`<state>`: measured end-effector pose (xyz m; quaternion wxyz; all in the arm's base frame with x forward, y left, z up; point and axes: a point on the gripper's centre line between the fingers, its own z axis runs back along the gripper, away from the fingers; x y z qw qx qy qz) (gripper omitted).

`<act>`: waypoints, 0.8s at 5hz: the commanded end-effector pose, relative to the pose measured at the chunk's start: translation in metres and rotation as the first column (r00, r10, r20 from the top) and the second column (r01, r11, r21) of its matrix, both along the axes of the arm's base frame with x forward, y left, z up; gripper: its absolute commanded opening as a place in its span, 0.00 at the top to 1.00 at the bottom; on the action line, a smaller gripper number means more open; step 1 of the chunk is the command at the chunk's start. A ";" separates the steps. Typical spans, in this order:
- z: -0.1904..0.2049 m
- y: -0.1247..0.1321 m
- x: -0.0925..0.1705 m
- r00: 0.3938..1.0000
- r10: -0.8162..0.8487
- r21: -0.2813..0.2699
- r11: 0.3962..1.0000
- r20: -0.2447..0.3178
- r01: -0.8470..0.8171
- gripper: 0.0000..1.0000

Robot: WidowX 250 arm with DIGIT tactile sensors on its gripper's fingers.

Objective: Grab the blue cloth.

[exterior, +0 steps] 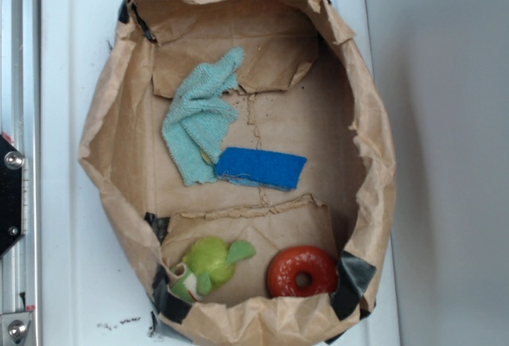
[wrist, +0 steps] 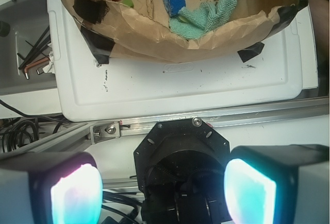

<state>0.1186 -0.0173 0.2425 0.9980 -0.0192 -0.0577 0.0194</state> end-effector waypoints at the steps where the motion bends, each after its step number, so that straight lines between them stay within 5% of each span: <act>1: 0.000 0.000 0.000 1.000 0.000 0.000 1.000 0.000 0.000 0.00; 2: -0.017 0.000 0.050 0.982 0.162 0.060 0.986 -0.102 -0.156 0.00; 3: -0.023 -0.001 0.095 0.964 0.234 0.077 0.971 -0.124 -0.226 0.00; 4: -0.029 0.020 0.116 0.952 0.304 0.062 0.951 -0.028 -0.302 0.00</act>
